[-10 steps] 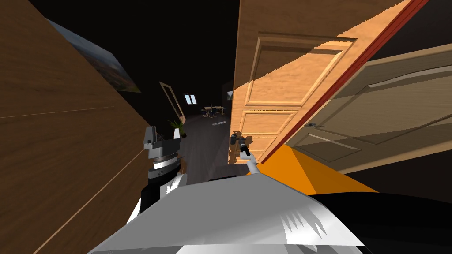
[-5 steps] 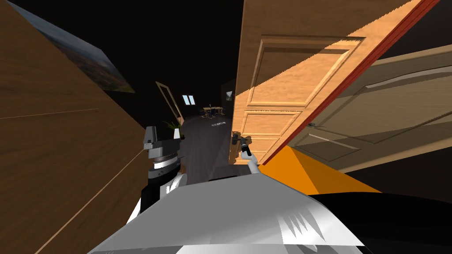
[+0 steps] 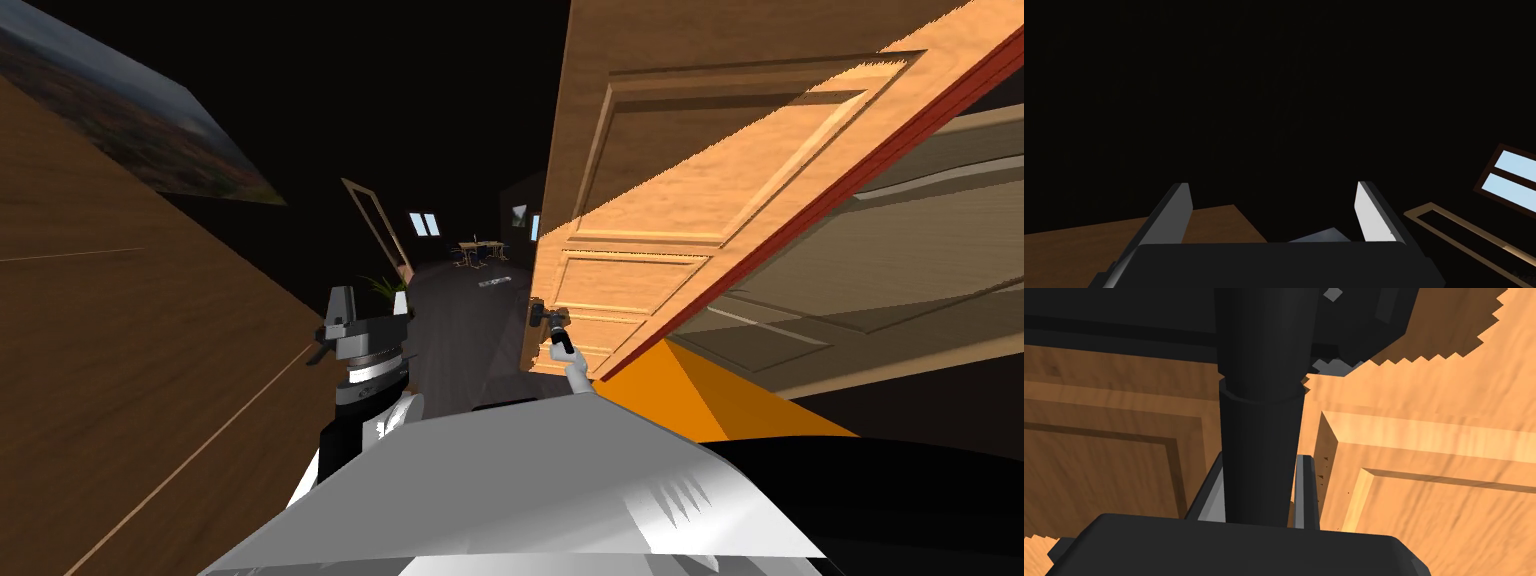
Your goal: Push the door open
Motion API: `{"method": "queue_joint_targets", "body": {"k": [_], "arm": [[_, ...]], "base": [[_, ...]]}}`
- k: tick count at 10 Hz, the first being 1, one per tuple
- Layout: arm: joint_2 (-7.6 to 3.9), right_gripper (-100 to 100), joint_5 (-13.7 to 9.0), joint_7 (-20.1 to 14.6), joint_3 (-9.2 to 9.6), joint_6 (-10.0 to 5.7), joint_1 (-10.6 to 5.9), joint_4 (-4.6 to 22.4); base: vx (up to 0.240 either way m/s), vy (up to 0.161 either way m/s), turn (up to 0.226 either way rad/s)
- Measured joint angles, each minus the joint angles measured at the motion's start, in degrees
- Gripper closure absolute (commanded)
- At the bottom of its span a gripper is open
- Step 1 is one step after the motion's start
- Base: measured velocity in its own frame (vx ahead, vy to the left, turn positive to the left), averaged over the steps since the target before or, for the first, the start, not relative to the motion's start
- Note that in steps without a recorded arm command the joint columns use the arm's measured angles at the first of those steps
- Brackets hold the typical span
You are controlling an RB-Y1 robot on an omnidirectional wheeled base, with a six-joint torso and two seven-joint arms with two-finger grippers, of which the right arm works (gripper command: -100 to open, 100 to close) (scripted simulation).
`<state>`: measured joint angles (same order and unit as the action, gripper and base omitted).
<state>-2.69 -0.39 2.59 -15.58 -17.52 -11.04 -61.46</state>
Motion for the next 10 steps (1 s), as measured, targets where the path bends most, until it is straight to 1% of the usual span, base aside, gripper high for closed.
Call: {"method": "queue_joint_targets", "body": {"k": [1,3,4,5,7,8,9,10], "arm": [[-0.47,100,-0.1,-0.1,-0.32,-0.02,0.39,-0.3],[-0.46,100,-0.3,0.5,-1.82,0.65,0.31,-0.9],[-1.06,100,-0.5,0.4,-2.33,0.4,0.22,-0.4],[-1.38,100,-0.6,0.3,-2.97,0.25,0.16,-0.1],[-1.32,100,-0.8,0.7,-4.35,0.77,0.73,-1.4],[-2.15,100,-1.1,0.5,-4.98,0.37,0.16,-0.1],[-2.17,100,-1.3,0.6,-5.77,-0.04,0.19,0.3],[-2.02,100,-1.3,0.8,-6.52,-0.13,0.41,0.1]], "base": [[0.193,0.07,-0.075],[0.198,0.067,-0.053],[0.209,0.065,-0.057],[0.181,0.07,-0.047],[0.187,0.086,-0.073],[0.22,0.086,-0.095],[0.208,0.064,-0.069],[0.173,0.07,-0.079]]}}
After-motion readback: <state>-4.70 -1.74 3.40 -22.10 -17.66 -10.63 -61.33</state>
